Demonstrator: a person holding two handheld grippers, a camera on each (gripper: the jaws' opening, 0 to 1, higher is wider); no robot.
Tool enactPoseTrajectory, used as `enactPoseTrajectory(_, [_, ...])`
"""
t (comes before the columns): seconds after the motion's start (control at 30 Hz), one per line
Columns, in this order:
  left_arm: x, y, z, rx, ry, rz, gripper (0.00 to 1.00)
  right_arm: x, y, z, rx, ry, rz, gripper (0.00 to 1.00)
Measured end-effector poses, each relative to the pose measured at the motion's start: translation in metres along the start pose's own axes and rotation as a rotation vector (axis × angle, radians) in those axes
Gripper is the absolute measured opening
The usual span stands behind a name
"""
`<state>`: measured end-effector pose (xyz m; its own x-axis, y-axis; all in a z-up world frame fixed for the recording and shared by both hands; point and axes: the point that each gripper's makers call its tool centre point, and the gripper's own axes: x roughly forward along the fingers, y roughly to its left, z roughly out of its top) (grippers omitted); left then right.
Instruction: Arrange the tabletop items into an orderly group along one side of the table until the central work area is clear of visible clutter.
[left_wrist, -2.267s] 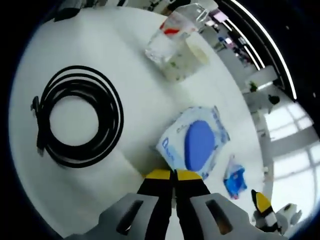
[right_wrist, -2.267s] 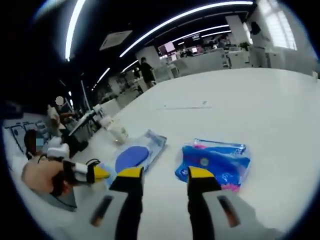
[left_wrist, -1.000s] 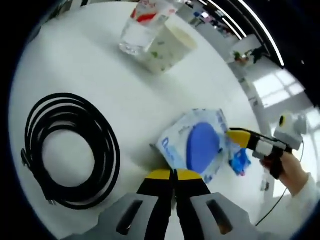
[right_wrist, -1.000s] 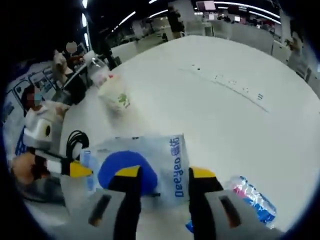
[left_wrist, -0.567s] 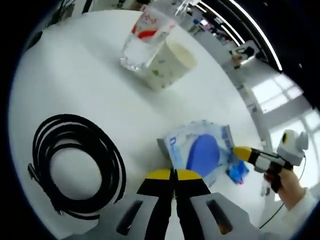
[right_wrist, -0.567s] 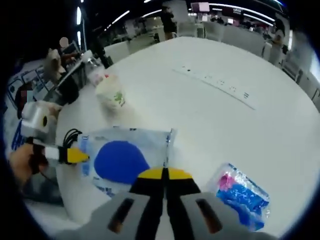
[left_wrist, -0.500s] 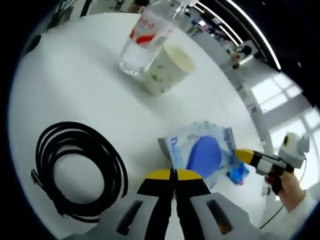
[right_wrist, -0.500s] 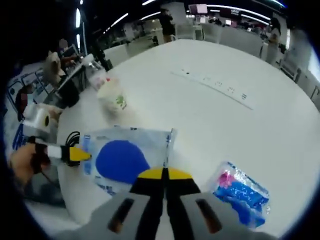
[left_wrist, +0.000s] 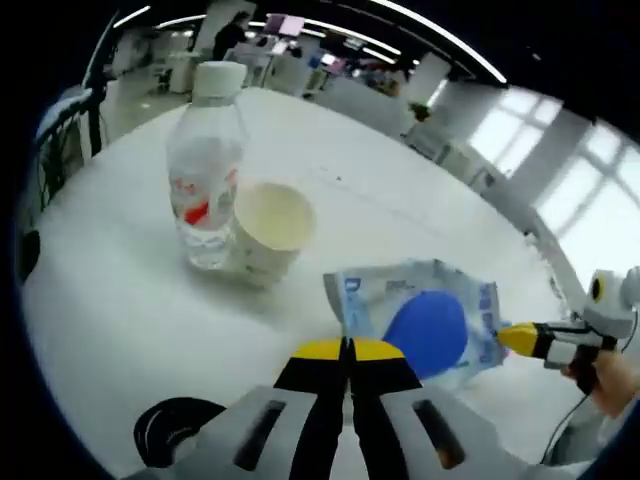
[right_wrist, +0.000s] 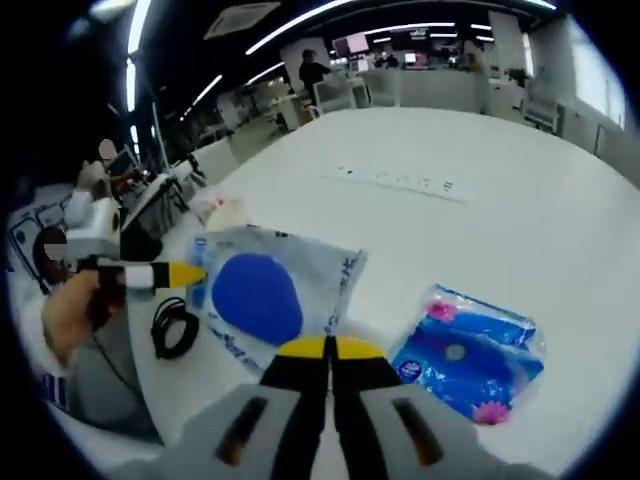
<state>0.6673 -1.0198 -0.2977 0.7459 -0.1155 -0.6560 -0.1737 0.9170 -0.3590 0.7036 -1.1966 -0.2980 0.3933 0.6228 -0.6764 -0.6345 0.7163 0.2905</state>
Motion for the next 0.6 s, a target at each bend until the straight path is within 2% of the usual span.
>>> enactPoseTrajectory(0.17, [0.01, -0.006, 0.012, 0.052, -0.006, -0.002, 0.0, -0.002, -0.007, 0.008, 0.029, -0.027, -0.034, 0.0])
enactPoseTrajectory(0.37, [0.022, -0.003, 0.024, 0.273, 0.012, 0.064, 0.0, 0.008, -0.006, 0.015, 0.029, -0.03, -0.057, 0.0])
enactPoseTrajectory(0.47, [0.03, 0.001, 0.029, 0.337, 0.01, 0.086, 0.0, 0.014, -0.006, 0.015, 0.001, -0.024, -0.073, 0.0])
enactPoseTrajectory(0.6, [0.041, 0.004, 0.028, 0.341, 0.026, 0.094, 0.0, 0.023, -0.014, 0.015, -0.03, -0.005, -0.11, 0.0])
